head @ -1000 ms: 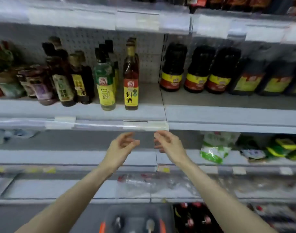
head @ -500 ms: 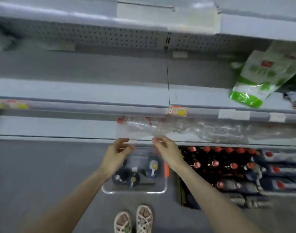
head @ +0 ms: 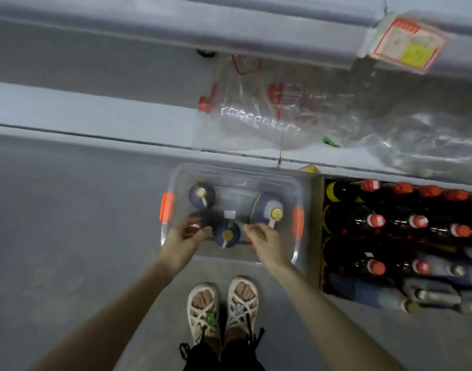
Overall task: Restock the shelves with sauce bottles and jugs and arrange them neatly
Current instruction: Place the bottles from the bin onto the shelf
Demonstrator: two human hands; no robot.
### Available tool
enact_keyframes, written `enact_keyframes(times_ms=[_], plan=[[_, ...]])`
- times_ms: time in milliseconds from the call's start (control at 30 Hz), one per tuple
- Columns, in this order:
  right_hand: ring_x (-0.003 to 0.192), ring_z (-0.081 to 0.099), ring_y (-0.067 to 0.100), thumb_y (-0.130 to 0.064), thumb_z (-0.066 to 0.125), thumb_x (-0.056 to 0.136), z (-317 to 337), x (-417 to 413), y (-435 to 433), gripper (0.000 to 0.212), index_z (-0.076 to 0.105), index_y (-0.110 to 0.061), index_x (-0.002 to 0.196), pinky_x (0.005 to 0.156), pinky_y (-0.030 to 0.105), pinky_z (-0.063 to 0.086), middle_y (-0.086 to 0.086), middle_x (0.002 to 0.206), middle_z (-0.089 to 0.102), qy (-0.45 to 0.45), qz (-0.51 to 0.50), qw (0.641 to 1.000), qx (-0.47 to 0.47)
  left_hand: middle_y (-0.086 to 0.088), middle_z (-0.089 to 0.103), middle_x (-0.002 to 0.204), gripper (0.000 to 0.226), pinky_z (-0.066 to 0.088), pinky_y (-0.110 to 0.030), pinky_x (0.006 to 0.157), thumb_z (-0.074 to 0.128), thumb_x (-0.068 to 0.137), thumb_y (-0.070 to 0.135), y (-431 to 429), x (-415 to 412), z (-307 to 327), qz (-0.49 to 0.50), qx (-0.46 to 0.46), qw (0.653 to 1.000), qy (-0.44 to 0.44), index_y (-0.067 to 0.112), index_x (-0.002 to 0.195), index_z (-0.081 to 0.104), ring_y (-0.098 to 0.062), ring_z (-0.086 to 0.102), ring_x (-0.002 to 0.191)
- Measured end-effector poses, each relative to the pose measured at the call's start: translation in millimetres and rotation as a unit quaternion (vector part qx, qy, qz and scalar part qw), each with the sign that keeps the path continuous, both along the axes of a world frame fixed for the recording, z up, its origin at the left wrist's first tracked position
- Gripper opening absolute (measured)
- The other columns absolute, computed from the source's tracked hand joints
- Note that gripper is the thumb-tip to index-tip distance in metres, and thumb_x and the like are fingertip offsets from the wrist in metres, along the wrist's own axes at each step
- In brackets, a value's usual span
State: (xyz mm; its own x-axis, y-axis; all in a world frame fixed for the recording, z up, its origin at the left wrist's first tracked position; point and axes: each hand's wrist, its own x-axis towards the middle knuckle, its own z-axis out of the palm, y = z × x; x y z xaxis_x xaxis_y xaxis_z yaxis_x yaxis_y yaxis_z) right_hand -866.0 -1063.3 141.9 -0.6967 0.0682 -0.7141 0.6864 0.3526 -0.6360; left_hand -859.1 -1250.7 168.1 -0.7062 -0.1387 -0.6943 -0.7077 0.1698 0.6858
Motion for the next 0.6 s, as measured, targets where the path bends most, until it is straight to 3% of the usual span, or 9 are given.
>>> enact_keyframes(times_ms=[67, 233, 300, 400, 600], plan=[[0.076, 0.057, 0.018, -0.025, 0.062, 0.093, -28, 8, -5, 0.026, 0.066, 0.001, 0.091, 0.072, 0.026, 0.041, 0.015, 0.08, 0.064, -0.005, -0.009, 1.0, 0.002, -0.002, 0.06, 0.079, 0.016, 0.045, -0.022, 0.068, 0.064, 0.089, 0.006, -3, 7, -26, 0.002, -0.001, 1.0, -0.009, 0.021, 0.093, 0.058, -0.013, 0.058, 0.075], [0.088, 0.062, 0.027, -0.029, 0.063, 0.092, -98, 23, -22, 0.017, 0.063, -0.011, 0.094, 0.084, 0.042, 0.048, 0.009, 0.088, 0.066, -0.013, -0.018, 1.0, -0.007, -0.004, 0.065, 0.089, 0.016, 0.049, -0.034, 0.079, 0.069, 0.087, 0.02, -10, 22, -86, 0.013, -0.011, 0.999, -0.033, 0.021, 0.101, 0.062, -0.02, 0.062, 0.087], [0.088, 0.061, 0.027, -0.03, 0.063, 0.093, -114, 26, -28, 0.018, 0.06, -0.013, 0.086, 0.083, 0.04, 0.047, 0.009, 0.087, 0.065, -0.029, -0.025, 0.999, -0.012, -0.005, 0.064, 0.092, 0.013, 0.048, -0.03, 0.076, 0.066, 0.089, 0.02, -11, 26, -102, 0.012, -0.004, 0.999, -0.035, 0.023, 0.101, 0.061, -0.019, 0.061, 0.088], [0.084, 0.061, 0.023, -0.033, 0.06, 0.095, -136, 33, -38, 0.02, 0.055, -0.023, 0.078, 0.079, 0.034, 0.044, 0.003, 0.083, 0.064, -0.045, -0.035, 0.998, -0.013, -0.006, 0.062, 0.095, 0.025, 0.048, -0.026, 0.074, 0.062, 0.091, 0.018, -14, 33, -122, 0.015, -0.001, 0.999, -0.042, 0.015, 0.116, 0.058, -0.018, 0.06, 0.088], [0.077, 0.057, 0.012, -0.028, 0.061, 0.094, -162, 38, -50, 0.018, 0.057, -0.011, 0.098, 0.075, 0.027, 0.043, -0.005, 0.078, 0.061, -0.039, -0.088, 0.994, -0.047, -0.004, 0.062, 0.09, 0.022, 0.047, -0.023, 0.067, 0.061, 0.092, 0.017, -21, 37, -141, 0.017, 0.009, 0.999, -0.029, 0.014, 0.114, 0.058, -0.015, 0.058, 0.082]])
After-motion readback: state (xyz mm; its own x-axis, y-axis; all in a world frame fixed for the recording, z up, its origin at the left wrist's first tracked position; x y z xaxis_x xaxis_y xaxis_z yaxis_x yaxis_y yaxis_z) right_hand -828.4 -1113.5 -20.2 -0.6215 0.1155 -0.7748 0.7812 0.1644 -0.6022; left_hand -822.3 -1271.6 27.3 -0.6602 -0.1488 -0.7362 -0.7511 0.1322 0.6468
